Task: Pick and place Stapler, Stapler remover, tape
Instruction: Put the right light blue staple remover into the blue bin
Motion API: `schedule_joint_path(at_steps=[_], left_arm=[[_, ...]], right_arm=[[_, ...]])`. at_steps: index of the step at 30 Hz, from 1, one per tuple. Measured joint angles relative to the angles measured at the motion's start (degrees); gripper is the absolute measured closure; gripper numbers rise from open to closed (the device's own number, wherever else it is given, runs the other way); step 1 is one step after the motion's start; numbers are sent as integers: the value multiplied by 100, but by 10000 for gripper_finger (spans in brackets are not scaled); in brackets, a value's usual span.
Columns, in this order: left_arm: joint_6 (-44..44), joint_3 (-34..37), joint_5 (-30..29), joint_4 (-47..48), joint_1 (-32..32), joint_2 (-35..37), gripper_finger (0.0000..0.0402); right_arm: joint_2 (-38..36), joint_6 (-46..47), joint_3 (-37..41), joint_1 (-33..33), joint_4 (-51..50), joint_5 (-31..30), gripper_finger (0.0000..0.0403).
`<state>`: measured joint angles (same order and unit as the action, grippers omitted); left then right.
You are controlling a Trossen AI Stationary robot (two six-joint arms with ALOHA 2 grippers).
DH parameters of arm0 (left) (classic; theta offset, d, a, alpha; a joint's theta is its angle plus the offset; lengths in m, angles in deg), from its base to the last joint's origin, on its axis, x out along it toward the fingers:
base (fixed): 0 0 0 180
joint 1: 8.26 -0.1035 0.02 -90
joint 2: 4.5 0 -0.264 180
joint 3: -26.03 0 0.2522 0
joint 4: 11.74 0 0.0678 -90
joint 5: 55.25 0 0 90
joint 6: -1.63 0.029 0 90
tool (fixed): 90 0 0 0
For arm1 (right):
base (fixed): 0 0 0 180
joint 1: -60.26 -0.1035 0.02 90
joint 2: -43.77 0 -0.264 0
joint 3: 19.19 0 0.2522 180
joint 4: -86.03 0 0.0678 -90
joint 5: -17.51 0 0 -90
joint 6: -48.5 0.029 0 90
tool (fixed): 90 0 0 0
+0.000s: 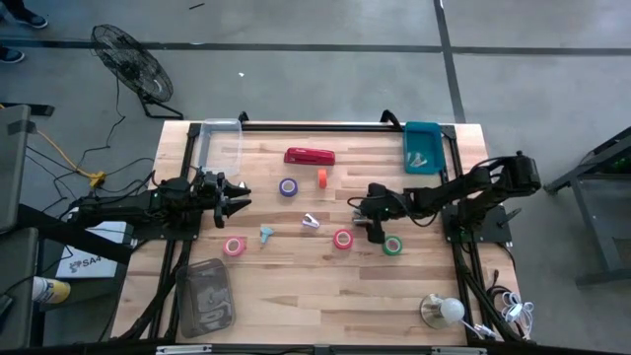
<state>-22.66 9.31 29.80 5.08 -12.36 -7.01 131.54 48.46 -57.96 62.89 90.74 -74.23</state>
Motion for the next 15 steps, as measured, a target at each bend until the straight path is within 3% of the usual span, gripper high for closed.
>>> schedule_joint_path(at_steps=[9, 15], left_arm=[[-1, 0, 0, 1, 0, 0, 207], [0, 2, 0, -1, 0, 0, 207]], right_arm=[[-2, 1, -1, 0, 63, -50, 257], [-4, 3, 0, 0, 64, -160, 297]])
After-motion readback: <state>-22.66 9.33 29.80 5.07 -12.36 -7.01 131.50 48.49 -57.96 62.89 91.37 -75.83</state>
